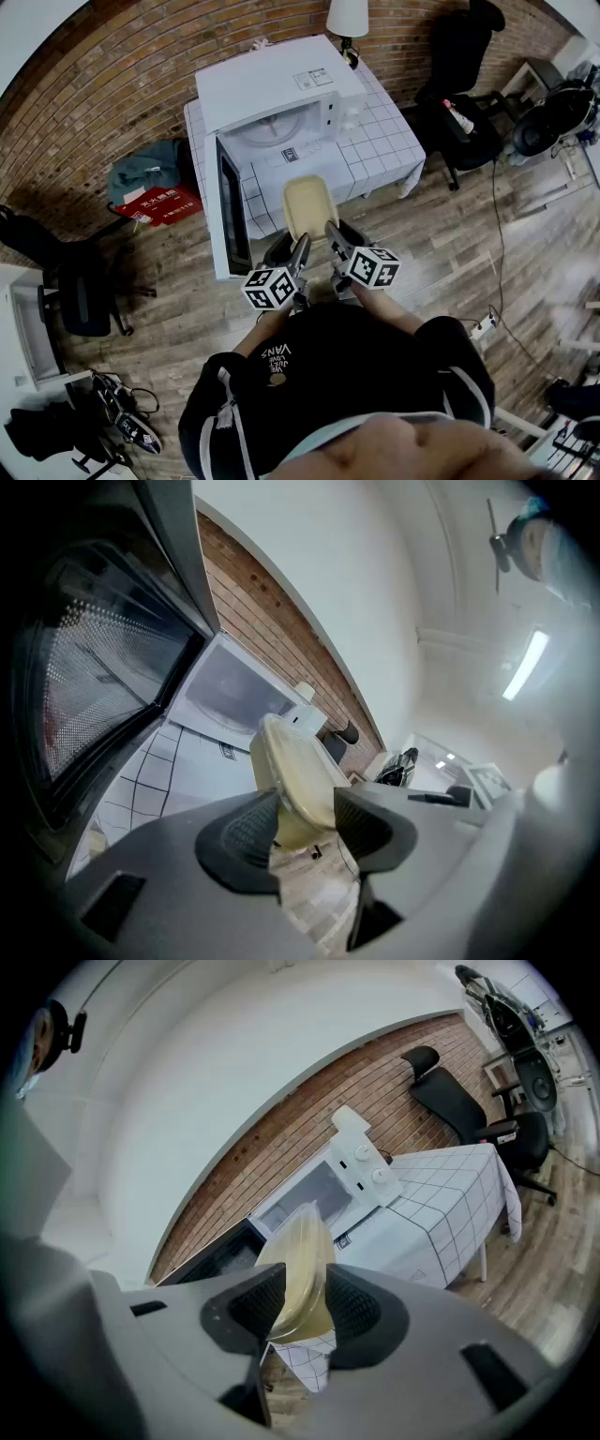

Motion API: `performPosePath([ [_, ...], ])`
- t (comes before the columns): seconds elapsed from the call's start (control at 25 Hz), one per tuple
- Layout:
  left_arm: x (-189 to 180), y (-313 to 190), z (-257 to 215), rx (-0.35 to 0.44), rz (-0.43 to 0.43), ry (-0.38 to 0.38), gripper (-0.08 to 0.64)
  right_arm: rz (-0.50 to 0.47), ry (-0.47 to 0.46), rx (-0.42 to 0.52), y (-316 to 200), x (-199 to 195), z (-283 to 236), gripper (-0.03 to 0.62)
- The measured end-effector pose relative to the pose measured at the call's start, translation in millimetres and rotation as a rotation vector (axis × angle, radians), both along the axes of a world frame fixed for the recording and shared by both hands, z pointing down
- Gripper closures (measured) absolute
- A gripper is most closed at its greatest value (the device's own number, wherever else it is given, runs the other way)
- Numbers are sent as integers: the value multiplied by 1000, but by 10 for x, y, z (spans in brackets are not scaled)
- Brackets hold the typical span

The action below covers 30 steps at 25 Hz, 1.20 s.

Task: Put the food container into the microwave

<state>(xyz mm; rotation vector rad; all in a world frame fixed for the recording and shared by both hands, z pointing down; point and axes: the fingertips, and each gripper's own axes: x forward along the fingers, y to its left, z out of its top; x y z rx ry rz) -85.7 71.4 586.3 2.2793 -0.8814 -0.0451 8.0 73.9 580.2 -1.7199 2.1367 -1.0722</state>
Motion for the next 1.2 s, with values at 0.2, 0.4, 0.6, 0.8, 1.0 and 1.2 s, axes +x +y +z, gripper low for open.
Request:
performPosePath([
  [0.2,48,-48,23,-8,-15,0,368,-6,-23,6,-57,49,18,469],
  [0.4,113,-131,33,-11,-38,1,368,-22,-30,0,-149,120,36,469],
  [0.6,166,-217,37,-18,-73,7,368,-55,-28,2,-260,174,41,469],
  [0.8,231,-325,54,-23,-113,6,368,-96,-32,-6,-403,240,67,469],
  [1.0,299,-426,52,-25,-149,4,368,-134,-35,-7,-536,310,68,469],
  [1.2,395,-540,45,-25,-180,-5,368,-172,-38,-9,-678,400,73,469],
])
